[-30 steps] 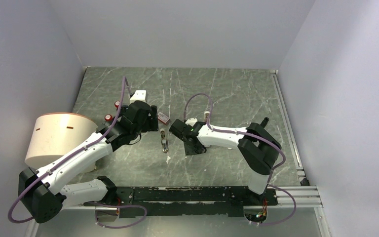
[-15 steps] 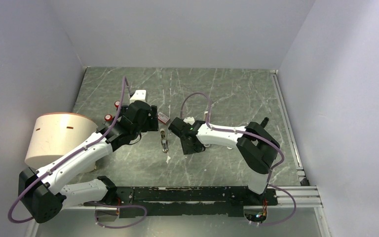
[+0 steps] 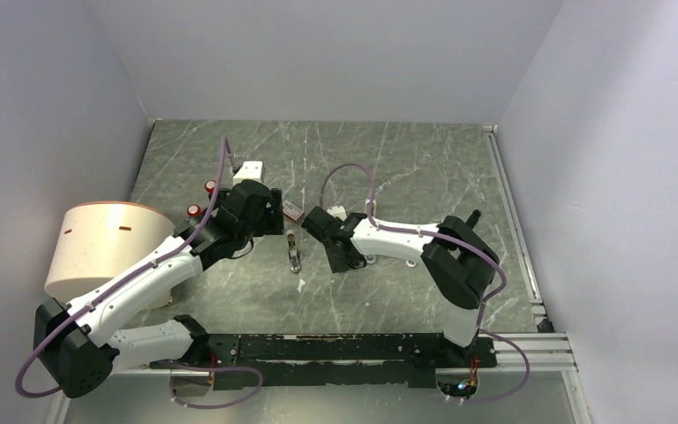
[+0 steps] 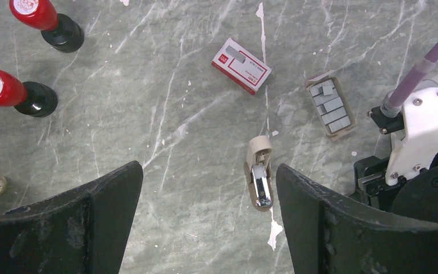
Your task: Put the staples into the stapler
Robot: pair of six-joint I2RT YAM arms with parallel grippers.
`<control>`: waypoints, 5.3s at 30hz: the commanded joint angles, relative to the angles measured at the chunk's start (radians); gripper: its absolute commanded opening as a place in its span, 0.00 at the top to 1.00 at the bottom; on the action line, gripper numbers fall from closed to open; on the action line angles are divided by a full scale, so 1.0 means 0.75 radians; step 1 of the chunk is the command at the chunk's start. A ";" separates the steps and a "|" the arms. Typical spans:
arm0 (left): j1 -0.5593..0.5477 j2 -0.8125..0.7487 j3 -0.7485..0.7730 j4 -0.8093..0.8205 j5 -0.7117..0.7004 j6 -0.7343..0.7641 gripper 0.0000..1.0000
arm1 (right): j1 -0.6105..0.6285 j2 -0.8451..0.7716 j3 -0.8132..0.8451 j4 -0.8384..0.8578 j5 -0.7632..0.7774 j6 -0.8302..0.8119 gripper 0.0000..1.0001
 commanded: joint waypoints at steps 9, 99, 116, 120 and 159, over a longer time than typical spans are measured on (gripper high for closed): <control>0.005 -0.001 -0.003 0.033 0.006 0.000 0.09 | -0.024 0.040 -0.001 0.030 -0.037 -0.003 0.73; 0.006 -0.035 -0.053 0.164 0.109 0.047 0.10 | -0.312 -0.376 -0.364 0.332 0.109 -0.087 0.79; 0.005 -0.036 -0.056 0.164 0.106 0.045 0.10 | -0.311 -0.402 -0.395 0.302 0.064 -0.098 0.75; 0.005 -0.035 -0.054 0.162 0.106 0.045 0.10 | -0.311 -0.421 -0.375 0.289 0.068 -0.096 0.70; 0.005 -0.284 -0.127 0.288 0.017 0.066 0.09 | -0.229 0.175 0.276 0.260 -0.060 -0.349 0.50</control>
